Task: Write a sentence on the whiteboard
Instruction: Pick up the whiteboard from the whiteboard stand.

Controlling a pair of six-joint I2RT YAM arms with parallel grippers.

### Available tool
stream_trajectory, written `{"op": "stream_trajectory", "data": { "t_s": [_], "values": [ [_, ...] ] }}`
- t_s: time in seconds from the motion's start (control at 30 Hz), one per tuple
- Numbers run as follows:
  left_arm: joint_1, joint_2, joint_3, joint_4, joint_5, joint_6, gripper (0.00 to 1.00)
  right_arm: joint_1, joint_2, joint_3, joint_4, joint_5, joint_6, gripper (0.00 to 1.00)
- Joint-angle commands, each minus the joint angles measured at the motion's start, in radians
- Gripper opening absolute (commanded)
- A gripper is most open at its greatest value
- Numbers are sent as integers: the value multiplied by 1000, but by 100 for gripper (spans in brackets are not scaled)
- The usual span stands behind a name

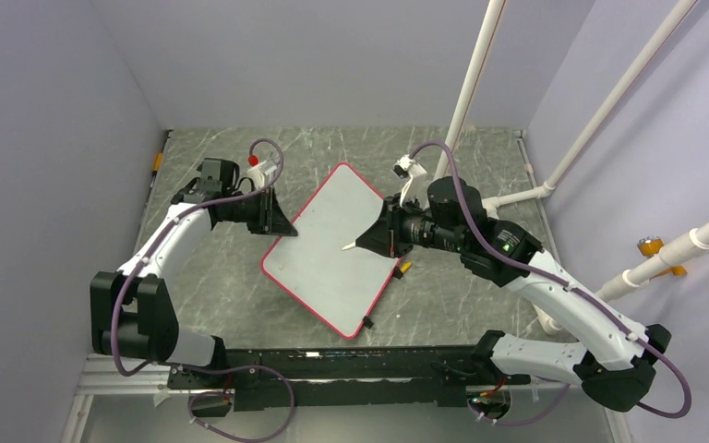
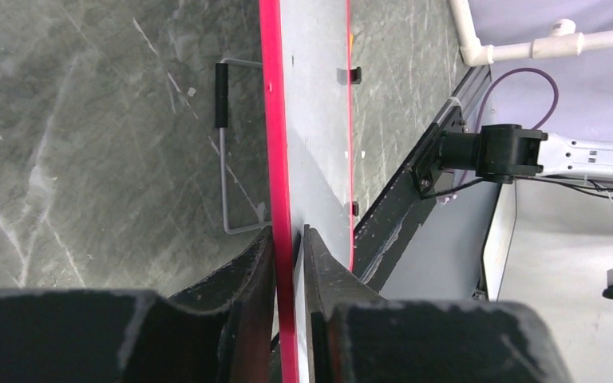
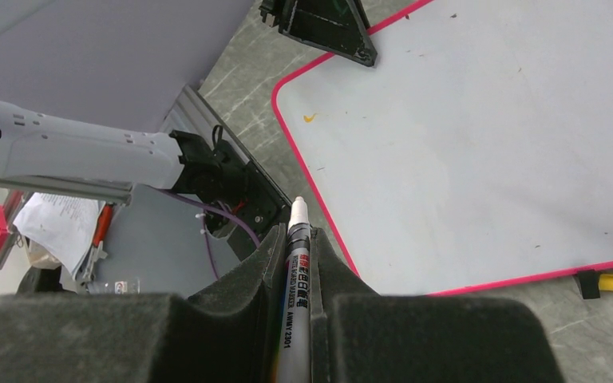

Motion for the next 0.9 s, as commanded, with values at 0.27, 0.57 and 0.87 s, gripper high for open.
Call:
{"op": "stream_trajectory", "data": {
  "t_s": [0.27, 0.57, 0.87],
  "values": [
    [-12, 63, 124, -15, 92, 29, 0, -2, -48, -26, 70, -18, 7, 0],
    [-14, 87, 207, -38, 25, 28, 0, 6, 8, -68, 141, 36, -51, 0],
    [-15, 135, 283, -86, -96, 68, 0, 82, 129, 24, 158, 135, -115, 0]
  ]
}}
